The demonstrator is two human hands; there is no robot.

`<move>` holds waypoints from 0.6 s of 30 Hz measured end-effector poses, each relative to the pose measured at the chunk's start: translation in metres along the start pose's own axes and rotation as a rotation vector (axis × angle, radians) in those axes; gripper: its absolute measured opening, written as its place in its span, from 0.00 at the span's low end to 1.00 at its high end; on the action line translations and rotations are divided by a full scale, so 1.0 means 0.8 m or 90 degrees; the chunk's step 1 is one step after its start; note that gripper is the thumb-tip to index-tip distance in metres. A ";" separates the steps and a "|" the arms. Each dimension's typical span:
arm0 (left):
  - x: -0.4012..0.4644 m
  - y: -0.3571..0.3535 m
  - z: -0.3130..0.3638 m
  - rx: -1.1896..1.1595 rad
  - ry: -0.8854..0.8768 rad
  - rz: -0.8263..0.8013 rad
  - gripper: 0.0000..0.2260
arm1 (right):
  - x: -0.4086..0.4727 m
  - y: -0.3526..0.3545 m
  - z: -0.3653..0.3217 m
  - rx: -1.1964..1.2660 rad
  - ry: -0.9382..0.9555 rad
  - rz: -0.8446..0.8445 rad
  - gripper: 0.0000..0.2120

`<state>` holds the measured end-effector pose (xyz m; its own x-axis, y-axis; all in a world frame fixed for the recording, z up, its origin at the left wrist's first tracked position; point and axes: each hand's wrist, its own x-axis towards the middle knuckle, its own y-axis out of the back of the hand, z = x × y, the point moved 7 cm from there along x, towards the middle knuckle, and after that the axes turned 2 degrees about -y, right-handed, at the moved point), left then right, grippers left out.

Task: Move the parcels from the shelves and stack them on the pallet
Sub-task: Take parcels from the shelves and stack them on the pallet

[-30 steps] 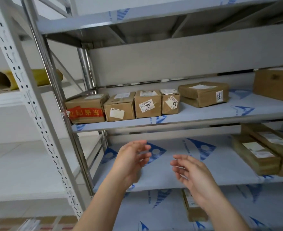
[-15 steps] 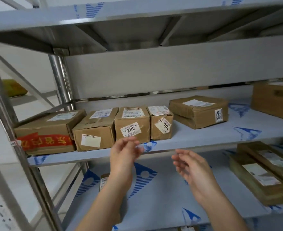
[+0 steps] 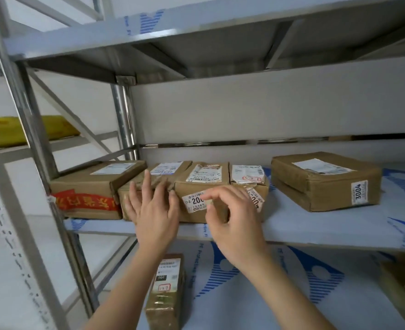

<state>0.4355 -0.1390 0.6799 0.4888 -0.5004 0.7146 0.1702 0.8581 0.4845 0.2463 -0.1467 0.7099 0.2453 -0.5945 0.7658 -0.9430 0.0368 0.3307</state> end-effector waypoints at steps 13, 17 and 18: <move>0.008 -0.002 -0.017 0.115 -0.072 -0.087 0.22 | 0.026 -0.055 0.044 -0.503 0.027 0.001 0.32; 0.008 -0.002 -0.017 0.122 -0.072 -0.076 0.21 | 0.029 -0.044 0.056 -0.516 0.002 0.022 0.32; 0.008 -0.002 -0.017 0.123 -0.070 -0.076 0.21 | 0.029 -0.041 0.059 -0.519 -0.009 0.027 0.33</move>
<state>0.4499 -0.1421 0.6767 0.3774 -0.6151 0.6923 0.0496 0.7599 0.6481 0.2722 -0.1993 0.6906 0.2055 -0.5889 0.7816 -0.4907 0.6291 0.6029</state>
